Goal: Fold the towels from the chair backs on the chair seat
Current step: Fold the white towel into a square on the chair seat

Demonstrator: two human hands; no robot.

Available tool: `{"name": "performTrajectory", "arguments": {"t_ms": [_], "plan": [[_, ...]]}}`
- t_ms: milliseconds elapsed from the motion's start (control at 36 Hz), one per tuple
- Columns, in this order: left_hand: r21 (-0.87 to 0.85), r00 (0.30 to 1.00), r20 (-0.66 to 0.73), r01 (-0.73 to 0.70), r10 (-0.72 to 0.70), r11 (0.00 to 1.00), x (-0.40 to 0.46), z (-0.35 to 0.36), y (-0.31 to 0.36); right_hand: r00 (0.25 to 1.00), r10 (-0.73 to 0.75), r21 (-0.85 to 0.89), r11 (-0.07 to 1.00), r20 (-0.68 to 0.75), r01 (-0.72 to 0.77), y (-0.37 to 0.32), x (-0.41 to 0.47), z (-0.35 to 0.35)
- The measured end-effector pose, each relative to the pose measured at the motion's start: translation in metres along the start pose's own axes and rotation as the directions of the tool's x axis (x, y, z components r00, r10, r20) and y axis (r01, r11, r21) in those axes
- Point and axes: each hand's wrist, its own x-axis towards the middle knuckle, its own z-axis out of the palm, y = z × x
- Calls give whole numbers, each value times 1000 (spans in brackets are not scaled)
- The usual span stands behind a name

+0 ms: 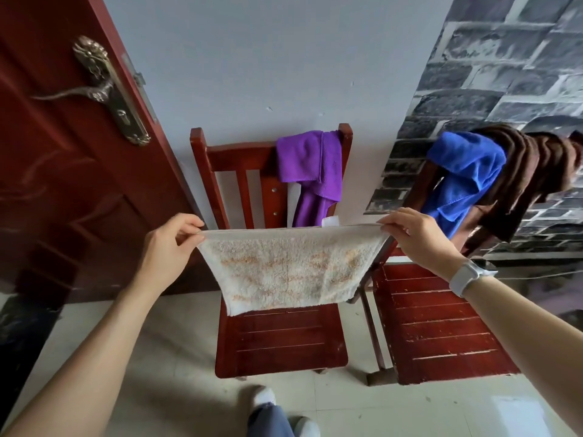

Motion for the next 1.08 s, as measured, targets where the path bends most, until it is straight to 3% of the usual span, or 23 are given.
{"name": "performTrajectory", "arguments": {"t_ms": [250,472,583,889,1083], "plan": [[203,1000,21,-3,-2,979,2,16,-25,996,27,-48,999,87,-22,9,4,29],[299,998,29,47,-59,953,31,52,-66,977,188,-113,978,99,-176,20,33,83],[302,997,23,67,-77,951,52,65,-86,958,274,-108,958,85,-265,27,50,108],[216,998,42,-53,45,975,21,74,-121,952,292,-50,956,93,-289,25,17,139],[248,979,199,-7,-44,969,-62,99,-155,931,253,-60,968,265,-246,32,-66,176]]}}
